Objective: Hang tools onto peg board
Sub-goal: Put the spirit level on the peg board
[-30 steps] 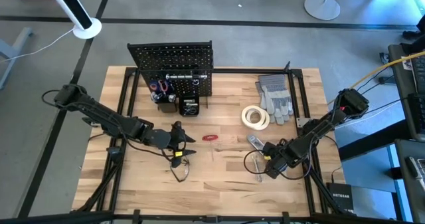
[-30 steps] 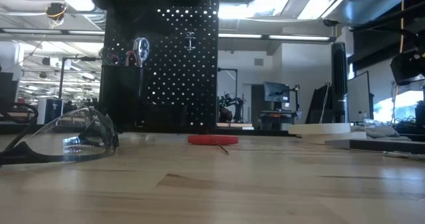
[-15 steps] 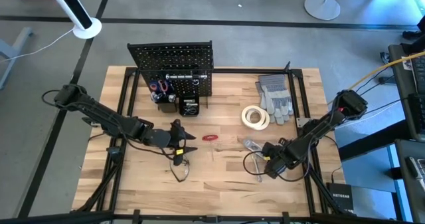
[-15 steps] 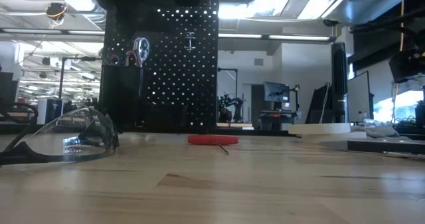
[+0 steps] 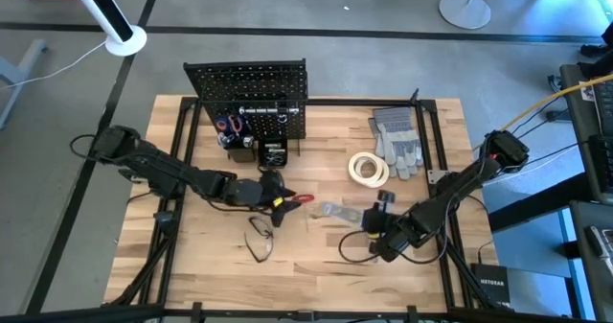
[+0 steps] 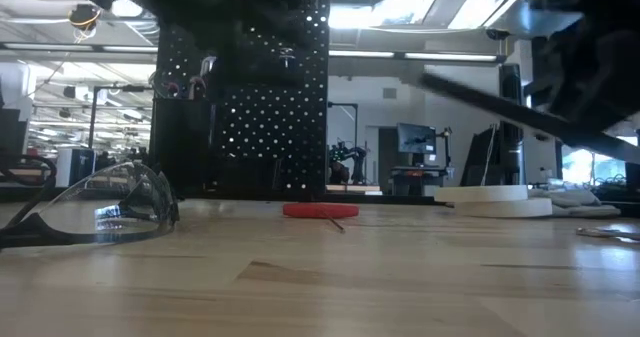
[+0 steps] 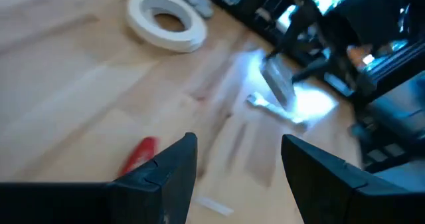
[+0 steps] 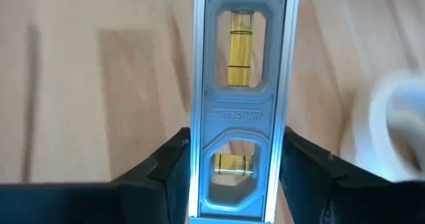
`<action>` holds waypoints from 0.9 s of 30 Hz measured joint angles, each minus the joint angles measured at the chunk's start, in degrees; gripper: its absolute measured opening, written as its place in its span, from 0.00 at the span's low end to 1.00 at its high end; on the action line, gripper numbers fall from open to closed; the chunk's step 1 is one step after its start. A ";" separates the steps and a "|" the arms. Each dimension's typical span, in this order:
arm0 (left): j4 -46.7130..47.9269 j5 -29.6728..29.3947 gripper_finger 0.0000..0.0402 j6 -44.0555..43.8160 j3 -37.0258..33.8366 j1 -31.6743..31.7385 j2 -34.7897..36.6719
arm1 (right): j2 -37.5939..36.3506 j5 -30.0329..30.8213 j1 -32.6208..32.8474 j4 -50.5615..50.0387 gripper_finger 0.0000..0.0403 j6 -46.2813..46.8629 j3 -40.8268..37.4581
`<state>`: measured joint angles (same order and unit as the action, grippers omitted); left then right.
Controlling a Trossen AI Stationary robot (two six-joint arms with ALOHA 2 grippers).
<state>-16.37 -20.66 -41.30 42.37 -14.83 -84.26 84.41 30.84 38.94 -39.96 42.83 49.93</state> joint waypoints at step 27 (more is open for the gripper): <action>-19.55 11.41 0.51 -8.16 0.00 2.08 -9.08 | 4.84 4.50 -4.55 7.41 0.45 -15.64 0.20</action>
<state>-35.91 -9.25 -49.46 42.37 -12.75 -93.34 89.25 35.34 34.39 -32.55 27.20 50.13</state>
